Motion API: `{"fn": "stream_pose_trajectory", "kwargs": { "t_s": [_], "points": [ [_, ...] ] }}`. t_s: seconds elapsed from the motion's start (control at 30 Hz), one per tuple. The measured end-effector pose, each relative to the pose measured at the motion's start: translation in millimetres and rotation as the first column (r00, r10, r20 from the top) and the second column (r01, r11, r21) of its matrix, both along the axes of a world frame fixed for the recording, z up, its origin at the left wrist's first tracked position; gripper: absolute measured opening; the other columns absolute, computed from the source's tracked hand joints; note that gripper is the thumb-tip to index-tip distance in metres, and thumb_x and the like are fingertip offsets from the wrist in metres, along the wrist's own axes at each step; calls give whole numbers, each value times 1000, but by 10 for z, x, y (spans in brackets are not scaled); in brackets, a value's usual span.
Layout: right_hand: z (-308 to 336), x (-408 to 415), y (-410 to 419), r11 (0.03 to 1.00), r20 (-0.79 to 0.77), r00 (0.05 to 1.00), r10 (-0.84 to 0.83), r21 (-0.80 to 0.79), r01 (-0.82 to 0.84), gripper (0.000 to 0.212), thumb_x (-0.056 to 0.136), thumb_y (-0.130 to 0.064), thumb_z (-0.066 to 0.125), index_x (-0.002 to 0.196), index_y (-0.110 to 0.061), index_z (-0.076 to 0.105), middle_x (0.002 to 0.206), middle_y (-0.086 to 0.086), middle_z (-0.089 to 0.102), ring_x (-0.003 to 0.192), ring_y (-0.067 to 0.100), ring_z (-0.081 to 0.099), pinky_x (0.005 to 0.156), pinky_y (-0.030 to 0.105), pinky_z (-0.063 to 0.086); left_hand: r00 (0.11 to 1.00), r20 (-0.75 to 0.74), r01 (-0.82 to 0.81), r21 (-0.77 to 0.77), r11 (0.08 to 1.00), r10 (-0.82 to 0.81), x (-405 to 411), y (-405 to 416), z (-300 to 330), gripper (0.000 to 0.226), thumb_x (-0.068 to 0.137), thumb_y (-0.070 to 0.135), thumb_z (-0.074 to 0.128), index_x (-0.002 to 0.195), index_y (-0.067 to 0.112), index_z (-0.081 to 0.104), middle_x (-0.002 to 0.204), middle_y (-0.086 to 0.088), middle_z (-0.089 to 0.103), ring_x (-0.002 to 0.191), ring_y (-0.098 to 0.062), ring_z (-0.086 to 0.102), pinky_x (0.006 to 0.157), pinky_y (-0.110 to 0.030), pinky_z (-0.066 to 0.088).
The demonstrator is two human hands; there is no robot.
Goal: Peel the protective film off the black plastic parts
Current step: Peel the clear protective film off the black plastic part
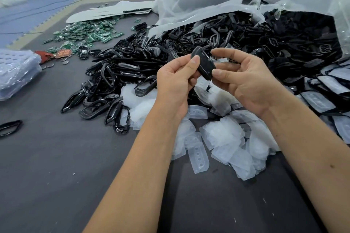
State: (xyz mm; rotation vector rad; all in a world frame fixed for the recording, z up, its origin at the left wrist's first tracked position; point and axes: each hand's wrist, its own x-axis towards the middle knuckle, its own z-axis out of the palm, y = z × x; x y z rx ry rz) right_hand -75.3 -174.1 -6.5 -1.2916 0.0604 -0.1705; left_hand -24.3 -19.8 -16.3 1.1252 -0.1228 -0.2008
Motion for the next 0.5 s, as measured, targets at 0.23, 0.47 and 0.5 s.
{"fn": "stream_pose_trajectory", "kwargs": {
  "t_s": [0.23, 0.47, 0.5],
  "points": [
    [14, -49, -16, 1000, 49, 998, 25, -6, -25, 45, 87, 17, 65, 125, -8, 67, 93, 9, 76, 87, 17, 73, 79, 25, 57, 997, -14, 70, -43, 997, -70, -28, -15, 14, 9, 99, 6, 64, 102, 3, 72, 83, -5, 74, 59, -5, 59, 54, -17, 39],
    [14, -37, -25, 993, -1, 996, 86, 78, -86, 58, 86, 10, 66, 141, -4, 56, 112, 20, 67, 98, 25, 69, 86, 31, 59, 994, -87, 62, -67, 996, -68, -23, -13, 42, 15, 98, 2, 64, 87, 5, 73, 79, -8, 70, 58, -8, 51, 51, -16, 36],
    [13, -37, -35, 990, 0, 994, 109, 93, -109, 59, 85, 8, 66, 142, -4, 55, 115, 20, 65, 101, 26, 69, 86, 32, 60, 994, -80, 63, -59, 996, -68, -23, -15, 39, 16, 98, 2, 64, 86, 6, 73, 78, -8, 70, 57, -8, 51, 51, -16, 35]
  ]
}}
